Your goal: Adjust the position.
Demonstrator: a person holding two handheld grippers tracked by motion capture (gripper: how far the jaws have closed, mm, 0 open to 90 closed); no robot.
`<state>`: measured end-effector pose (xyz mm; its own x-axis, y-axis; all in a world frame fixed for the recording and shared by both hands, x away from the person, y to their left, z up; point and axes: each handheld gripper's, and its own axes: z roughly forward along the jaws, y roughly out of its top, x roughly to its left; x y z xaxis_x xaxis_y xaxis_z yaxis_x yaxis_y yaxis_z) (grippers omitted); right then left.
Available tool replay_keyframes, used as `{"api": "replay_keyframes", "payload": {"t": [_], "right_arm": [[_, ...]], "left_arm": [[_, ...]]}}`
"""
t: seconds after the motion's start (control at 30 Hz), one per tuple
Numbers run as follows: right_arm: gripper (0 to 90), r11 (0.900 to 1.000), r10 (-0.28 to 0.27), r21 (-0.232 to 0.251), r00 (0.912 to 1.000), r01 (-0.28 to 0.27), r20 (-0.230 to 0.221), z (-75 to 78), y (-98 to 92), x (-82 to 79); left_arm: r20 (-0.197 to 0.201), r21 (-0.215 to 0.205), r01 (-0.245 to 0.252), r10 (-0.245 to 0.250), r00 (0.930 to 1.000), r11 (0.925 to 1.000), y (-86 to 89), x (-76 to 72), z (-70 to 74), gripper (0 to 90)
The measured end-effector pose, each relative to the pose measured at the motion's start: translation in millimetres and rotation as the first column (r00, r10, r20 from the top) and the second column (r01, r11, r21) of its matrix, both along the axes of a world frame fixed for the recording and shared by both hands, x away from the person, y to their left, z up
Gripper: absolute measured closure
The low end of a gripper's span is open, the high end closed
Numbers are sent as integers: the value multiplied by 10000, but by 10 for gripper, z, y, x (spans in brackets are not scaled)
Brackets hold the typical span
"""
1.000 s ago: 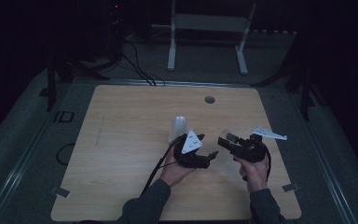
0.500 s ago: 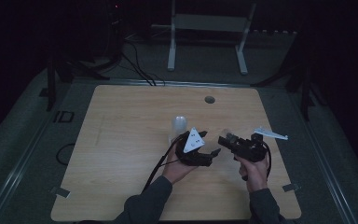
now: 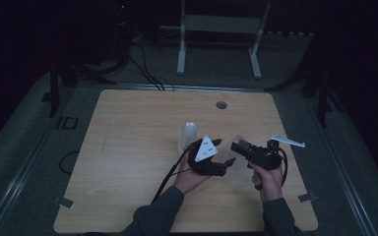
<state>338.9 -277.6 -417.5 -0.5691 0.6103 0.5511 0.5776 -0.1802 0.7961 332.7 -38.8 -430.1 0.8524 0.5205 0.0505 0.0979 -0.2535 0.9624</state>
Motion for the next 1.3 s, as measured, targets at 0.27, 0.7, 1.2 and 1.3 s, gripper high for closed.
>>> {"api": "replay_keyframes", "payload": {"t": [0.27, 0.7, 1.2, 1.3], "right_arm": [[397, 9989, 135, 445, 9998, -130, -111, -8, -23, 8], [403, 9936, 301, 1095, 9993, -273, -239, -9, -72, 12], [405, 9852, 519, 1651, 9983, -470, -257, -6, -101, 18], [404, 9842, 532, 1705, 9982, -479, -268, -12, -101, 23]], "left_arm": [[0, -93, -47, 47, 10000, 9999, -45, 6, -31, 231], [-66, -256, 62, -64, 10000, 9997, -74, 9, -86, 242], [-38, -178, -35, 35, 10000, 9998, -115, 6, -111, 263], [-4, -158, -39, 39, 10000, 9999, -116, -4, -109, 279]]}}
